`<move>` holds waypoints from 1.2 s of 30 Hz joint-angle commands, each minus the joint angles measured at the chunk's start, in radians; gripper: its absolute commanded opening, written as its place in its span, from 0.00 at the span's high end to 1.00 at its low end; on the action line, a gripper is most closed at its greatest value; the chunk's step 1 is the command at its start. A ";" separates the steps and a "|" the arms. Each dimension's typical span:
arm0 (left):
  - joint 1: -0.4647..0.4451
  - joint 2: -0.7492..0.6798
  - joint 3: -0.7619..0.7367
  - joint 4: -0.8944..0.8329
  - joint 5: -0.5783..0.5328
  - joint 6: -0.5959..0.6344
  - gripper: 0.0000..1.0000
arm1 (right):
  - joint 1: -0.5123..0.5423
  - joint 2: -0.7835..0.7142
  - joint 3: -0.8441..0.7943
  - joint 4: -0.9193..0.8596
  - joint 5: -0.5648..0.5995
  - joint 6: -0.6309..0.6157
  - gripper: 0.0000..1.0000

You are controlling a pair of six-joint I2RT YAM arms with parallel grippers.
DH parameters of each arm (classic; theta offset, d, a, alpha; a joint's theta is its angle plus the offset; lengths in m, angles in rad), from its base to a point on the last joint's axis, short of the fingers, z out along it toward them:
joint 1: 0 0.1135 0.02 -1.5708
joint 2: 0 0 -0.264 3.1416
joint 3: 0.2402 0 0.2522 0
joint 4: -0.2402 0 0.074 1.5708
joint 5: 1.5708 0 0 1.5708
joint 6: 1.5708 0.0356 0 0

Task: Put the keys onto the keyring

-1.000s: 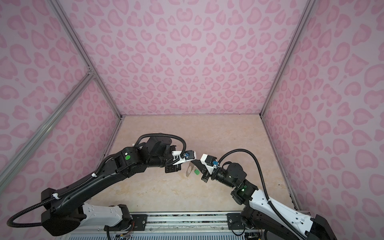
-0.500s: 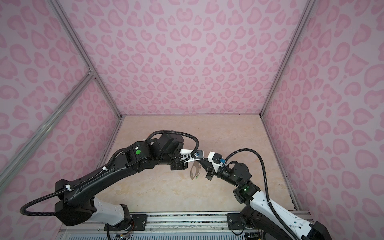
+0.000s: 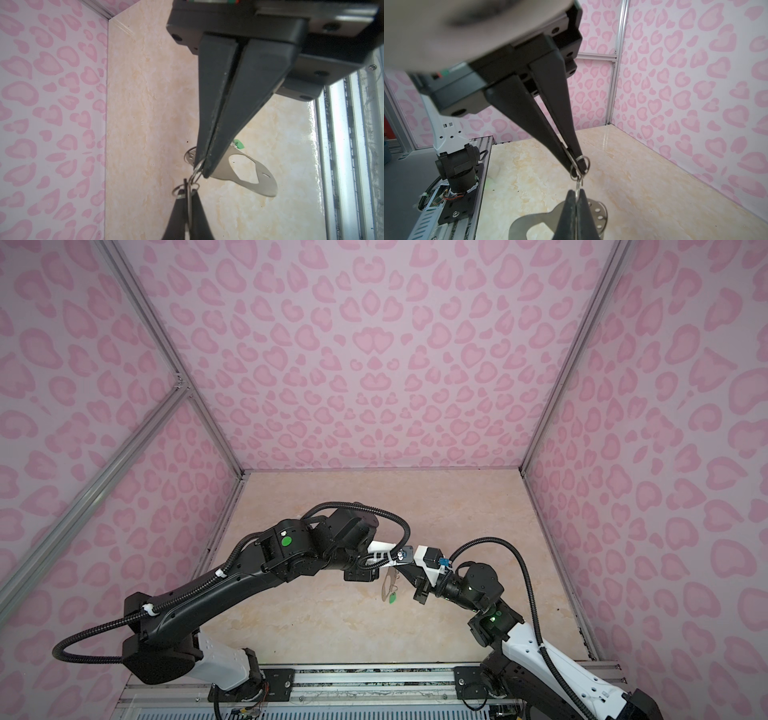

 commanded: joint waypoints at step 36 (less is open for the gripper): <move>0.015 -0.117 -0.129 0.099 0.117 0.070 0.97 | -0.039 -0.105 0.031 -0.124 -0.086 -0.034 1.00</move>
